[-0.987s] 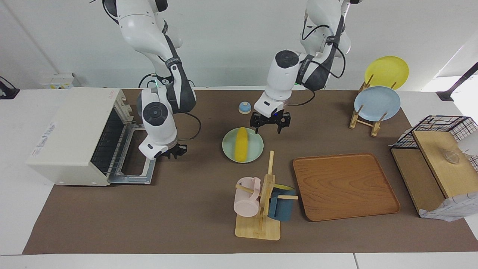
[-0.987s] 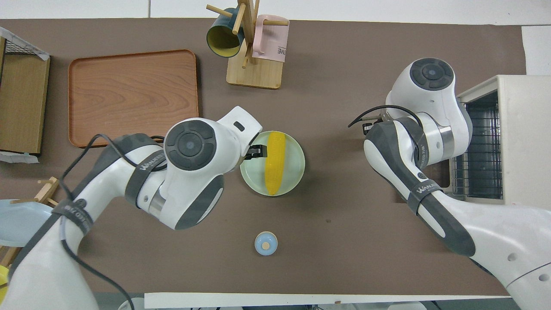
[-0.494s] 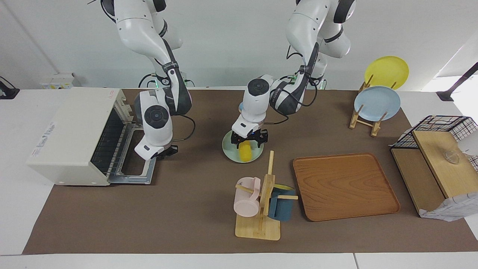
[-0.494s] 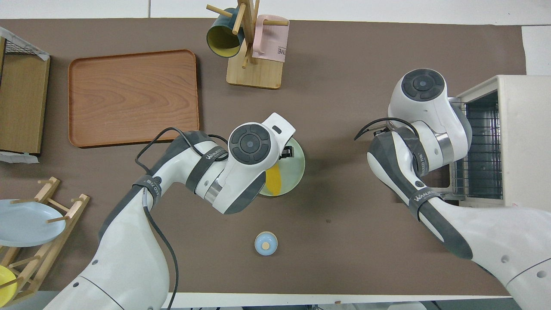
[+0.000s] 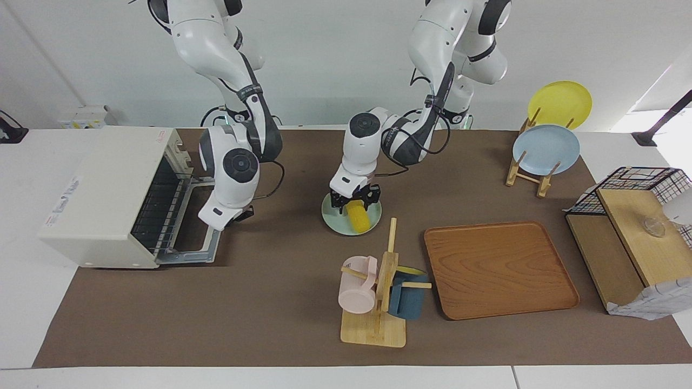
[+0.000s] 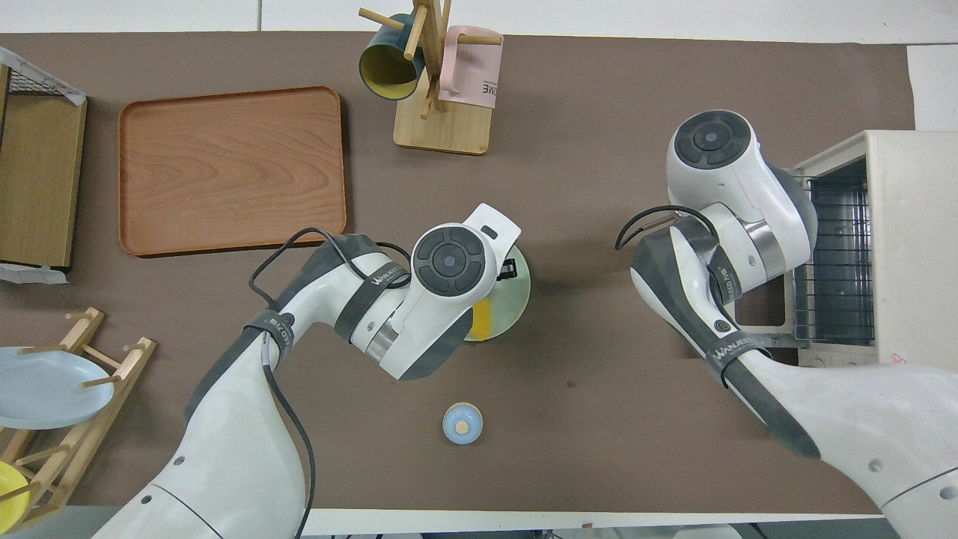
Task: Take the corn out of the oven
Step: 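Carry the corn to the wooden tray while the right gripper closes the oven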
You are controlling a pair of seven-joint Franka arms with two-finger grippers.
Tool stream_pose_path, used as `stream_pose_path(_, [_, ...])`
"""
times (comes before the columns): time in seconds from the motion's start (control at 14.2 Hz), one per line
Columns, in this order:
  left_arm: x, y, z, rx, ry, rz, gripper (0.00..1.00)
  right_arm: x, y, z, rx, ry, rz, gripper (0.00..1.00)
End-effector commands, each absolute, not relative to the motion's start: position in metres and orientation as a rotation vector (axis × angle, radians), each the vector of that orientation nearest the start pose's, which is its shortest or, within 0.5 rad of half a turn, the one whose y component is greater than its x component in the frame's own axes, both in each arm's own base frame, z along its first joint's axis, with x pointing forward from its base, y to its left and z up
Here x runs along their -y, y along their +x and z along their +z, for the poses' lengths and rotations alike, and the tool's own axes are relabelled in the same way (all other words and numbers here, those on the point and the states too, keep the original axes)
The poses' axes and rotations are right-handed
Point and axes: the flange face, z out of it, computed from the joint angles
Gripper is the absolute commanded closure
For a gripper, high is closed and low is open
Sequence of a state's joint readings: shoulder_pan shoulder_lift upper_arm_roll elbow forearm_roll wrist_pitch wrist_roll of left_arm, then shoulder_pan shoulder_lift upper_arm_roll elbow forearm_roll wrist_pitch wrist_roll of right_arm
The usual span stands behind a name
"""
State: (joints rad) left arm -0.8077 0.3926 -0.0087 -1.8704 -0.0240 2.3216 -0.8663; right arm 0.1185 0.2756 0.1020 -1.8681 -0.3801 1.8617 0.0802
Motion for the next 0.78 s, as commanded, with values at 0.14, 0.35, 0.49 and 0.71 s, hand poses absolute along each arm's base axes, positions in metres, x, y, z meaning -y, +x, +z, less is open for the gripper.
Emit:
stream_pose_path(0.14, [0.443,0.469,0.351,0.235,-3.141,0.000,1.00,-0.030,0.576,0.422,0.567,-3.418,0.402,1.00])
stream_pose_path(0.35, [0.363,0.518,0.374,0.220,-3.119,0.039,1.00,-0.002,0.572,0.439,0.544,-3.368,0.380,0.99])
stream_pose_path(0.49, [0.282,0.569,0.366,0.071,-3.121,0.065,1.00,0.011,0.566,0.447,0.494,-3.333,0.396,0.97])
stream_pose_path(0.71, [0.181,0.656,0.363,-0.019,-3.061,0.026,1.00,0.024,0.557,0.466,0.443,-3.303,0.378,0.87])
